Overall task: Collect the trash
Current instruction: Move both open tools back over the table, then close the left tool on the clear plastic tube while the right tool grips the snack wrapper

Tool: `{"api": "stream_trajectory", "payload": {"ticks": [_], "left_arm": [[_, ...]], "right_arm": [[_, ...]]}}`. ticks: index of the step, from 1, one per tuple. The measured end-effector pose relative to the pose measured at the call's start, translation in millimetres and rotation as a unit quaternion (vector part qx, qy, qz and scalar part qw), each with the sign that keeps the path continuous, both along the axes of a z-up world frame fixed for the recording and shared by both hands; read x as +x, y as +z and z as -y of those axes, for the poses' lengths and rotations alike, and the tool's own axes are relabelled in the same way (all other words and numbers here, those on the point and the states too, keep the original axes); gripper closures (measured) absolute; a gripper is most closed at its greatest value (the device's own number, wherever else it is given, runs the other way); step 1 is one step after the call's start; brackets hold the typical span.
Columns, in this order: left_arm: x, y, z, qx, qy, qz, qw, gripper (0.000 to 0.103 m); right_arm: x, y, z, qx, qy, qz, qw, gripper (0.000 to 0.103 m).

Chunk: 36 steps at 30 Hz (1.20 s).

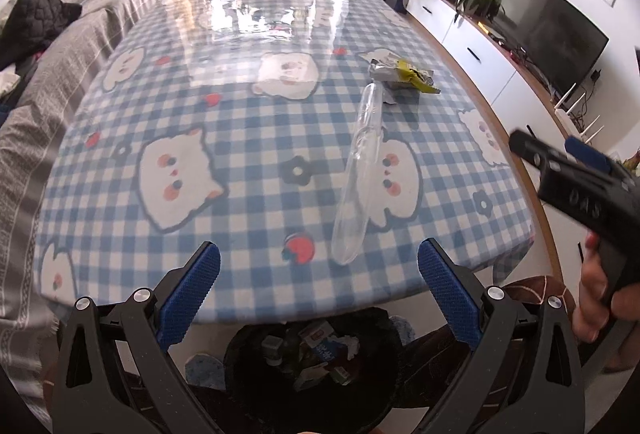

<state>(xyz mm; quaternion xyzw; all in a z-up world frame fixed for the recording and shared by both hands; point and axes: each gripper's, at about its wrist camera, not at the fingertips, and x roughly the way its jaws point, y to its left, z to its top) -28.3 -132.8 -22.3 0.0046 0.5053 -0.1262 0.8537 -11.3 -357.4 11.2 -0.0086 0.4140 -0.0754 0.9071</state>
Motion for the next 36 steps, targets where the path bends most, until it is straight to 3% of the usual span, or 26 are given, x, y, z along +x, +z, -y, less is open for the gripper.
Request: {"api": "stream_trajectory", "payload": {"ticks": [7,14,19,24,31,36], "left_arm": [[29,-9,19,0.018,-0.010,0.000,0.9998,0.006],[62,-27,38,0.028,-0.020,-0.011,0.9993,0.007],[84,-42,51,0.028,-0.022,-0.022,0.9991,0.007],[99,-55,61,0.028,-0.026,-0.029,0.9988,0.009],[110,-65,75,0.047,-0.027,-0.025,0.9982,0.015],[118,-72,89,0.051,-0.028,-0.029,0.9979,0.024]], "right_arm": [[49,-4,17,0.027,-0.016,-0.015,0.999,0.009],[105,-2,28,0.088,-0.036,-0.020,0.995,0.009],[141,-17,33,0.118,-0.052,-0.034,0.991,0.010],[170,-38,32,0.134,-0.061,-0.058,0.987,0.017],[189,-59,28,0.147,-0.059,-0.082,0.984,0.022],[191,-68,23,0.149,-0.055,-0.087,0.983,0.026]]}}
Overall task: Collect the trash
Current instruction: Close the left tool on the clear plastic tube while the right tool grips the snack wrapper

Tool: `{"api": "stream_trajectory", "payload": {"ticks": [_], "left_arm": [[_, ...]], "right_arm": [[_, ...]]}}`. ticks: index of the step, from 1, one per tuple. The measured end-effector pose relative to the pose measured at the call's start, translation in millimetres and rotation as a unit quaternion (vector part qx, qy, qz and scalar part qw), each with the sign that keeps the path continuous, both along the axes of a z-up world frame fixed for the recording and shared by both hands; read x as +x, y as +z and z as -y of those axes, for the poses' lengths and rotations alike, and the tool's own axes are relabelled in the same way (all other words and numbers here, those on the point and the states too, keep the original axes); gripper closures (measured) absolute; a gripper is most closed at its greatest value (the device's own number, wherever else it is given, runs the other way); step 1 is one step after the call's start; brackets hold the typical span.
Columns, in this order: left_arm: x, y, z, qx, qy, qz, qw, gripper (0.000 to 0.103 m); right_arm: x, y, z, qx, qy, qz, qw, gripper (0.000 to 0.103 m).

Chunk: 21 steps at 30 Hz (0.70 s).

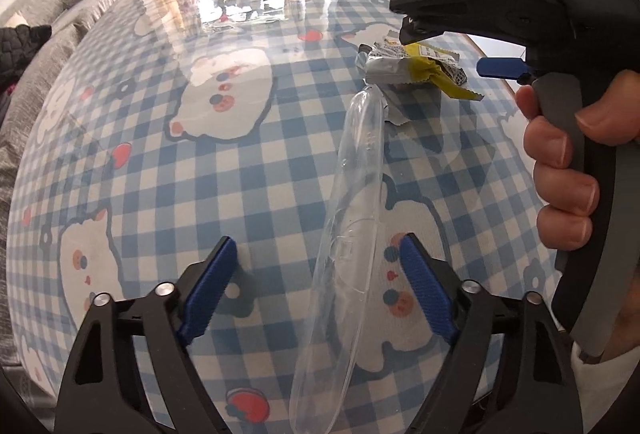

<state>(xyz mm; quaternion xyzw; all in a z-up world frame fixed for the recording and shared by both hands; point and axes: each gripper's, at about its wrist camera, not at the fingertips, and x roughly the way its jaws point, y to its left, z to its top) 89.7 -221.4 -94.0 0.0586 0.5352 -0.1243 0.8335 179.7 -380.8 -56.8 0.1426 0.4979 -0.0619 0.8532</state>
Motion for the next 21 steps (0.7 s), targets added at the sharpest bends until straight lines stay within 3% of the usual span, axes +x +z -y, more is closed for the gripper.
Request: {"api": "stream_trajectory", "payload": {"ticks": [7,10,15,21], "left_arm": [[-1,0,7,0.014,0.013,0.003,0.9998,0.050],[-2,1,4,0.024,0.018,0.009,0.9995,0.065],[-1,3,-3,0.023,0.018,0.010,0.9995,0.070],[-5,5,-10,0.017,0.018,0.011,0.9996,0.074]], "right_arm": [[7,-10,-12,-0.010,0.018,-0.005,1.000,0.039],[6,-9,-15,-0.020,0.023,-0.003,1.000,0.052],[6,-8,-17,-0.021,0.035,-0.005,0.999,0.077],[5,-7,-10,-0.002,0.033,0.001,0.999,0.091]]}}
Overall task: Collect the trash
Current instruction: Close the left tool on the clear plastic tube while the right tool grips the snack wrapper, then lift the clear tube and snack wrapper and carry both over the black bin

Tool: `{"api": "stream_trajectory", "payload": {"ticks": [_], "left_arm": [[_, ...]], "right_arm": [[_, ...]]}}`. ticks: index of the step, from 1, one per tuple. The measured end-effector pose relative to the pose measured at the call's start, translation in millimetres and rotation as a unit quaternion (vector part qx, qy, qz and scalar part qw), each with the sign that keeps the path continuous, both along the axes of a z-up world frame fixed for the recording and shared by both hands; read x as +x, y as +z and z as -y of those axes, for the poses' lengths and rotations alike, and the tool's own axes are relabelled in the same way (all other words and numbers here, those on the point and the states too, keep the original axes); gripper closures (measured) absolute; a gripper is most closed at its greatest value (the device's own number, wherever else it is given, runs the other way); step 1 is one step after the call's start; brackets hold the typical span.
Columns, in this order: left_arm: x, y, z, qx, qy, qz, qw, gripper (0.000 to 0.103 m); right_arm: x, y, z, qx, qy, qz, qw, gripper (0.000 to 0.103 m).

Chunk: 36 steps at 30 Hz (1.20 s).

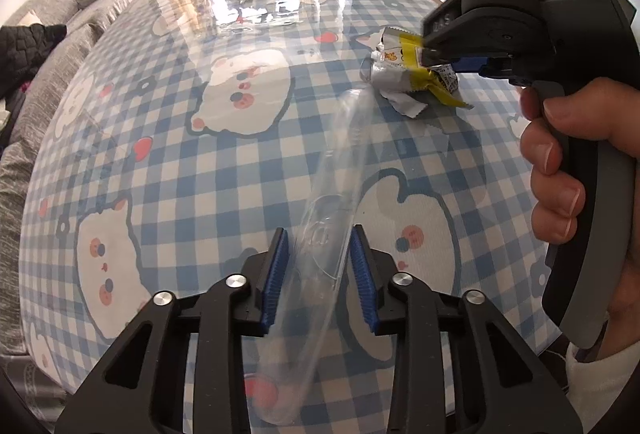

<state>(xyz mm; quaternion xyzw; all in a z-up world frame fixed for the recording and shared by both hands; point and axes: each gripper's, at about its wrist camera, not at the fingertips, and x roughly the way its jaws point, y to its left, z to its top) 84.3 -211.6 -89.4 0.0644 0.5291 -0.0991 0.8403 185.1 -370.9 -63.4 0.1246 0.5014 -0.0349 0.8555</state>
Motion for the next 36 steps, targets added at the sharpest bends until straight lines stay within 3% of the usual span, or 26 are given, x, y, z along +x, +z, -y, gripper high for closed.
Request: {"api": "stream_trajectory", "payload": {"ticks": [23,36], "left_arm": [[-19,22,-32,-0.029,0.006,0.009,0.9995,0.078],[-19,33,-52,-0.034,0.016,0.014,0.9992,0.078]], "right_arm": [[-9,17,12,0.028,0.003,0.033,0.999,0.095],[-38,45,5,0.016,0.022,0.058,0.998,0.097]]}}
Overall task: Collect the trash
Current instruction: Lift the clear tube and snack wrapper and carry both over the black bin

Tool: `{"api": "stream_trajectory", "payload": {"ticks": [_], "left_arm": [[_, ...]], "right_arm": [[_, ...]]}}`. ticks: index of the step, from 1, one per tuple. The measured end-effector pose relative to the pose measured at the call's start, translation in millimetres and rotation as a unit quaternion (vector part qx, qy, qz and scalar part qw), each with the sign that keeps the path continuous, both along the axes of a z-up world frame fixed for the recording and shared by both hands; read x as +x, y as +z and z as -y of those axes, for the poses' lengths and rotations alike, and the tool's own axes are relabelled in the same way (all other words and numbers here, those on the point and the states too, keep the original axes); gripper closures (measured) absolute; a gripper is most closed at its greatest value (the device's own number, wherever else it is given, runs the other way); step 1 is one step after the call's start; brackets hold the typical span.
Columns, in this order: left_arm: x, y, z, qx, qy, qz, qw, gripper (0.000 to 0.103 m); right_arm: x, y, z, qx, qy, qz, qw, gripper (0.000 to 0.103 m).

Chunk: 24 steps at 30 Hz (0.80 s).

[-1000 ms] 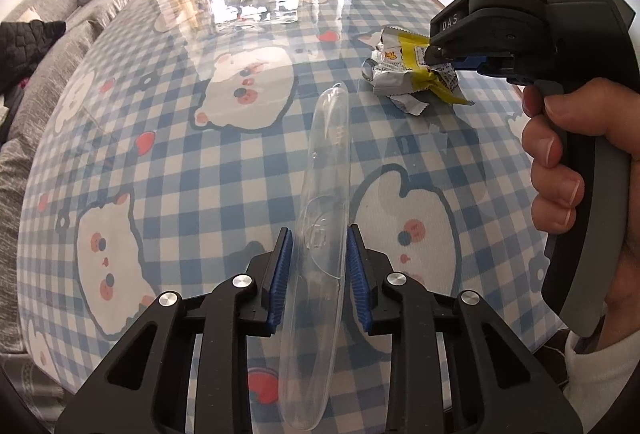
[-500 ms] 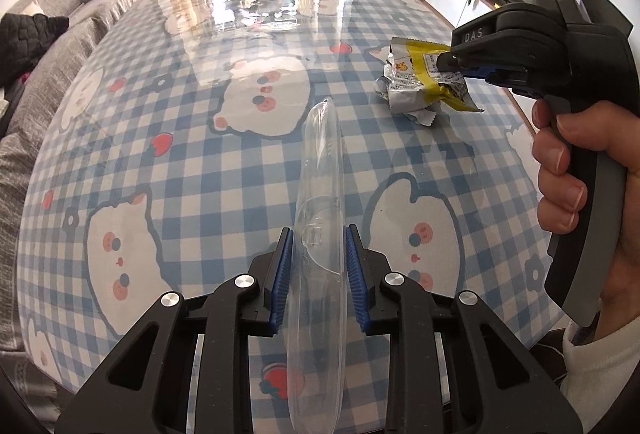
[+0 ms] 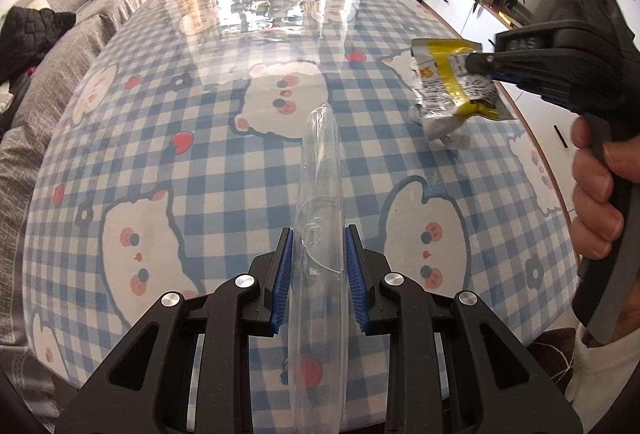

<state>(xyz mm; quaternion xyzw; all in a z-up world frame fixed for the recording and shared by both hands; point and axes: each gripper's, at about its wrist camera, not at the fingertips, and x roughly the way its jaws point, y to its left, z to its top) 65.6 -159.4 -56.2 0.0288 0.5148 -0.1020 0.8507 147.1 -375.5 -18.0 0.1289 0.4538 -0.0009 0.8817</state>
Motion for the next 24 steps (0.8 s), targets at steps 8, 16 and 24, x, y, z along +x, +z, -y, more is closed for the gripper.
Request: {"api": "stream_trajectory", "payload": {"ticks": [8,16,24], "left_arm": [[-13,11,-20,-0.005,0.007,0.007,0.9999,0.078],[-40,26,-42,-0.011,0.014,0.018,0.9997,0.078],[-77,47,-56,-0.021,0.021,0.031,0.9991,0.078]], "right_arm": [[-31,14,-14,-0.007,0.021,0.003,1.000,0.097],[-72,22,-32,-0.025,0.039,0.009,0.999,0.097],[-120,40,-46,-0.026,0.054,0.028,0.998,0.097]]}}
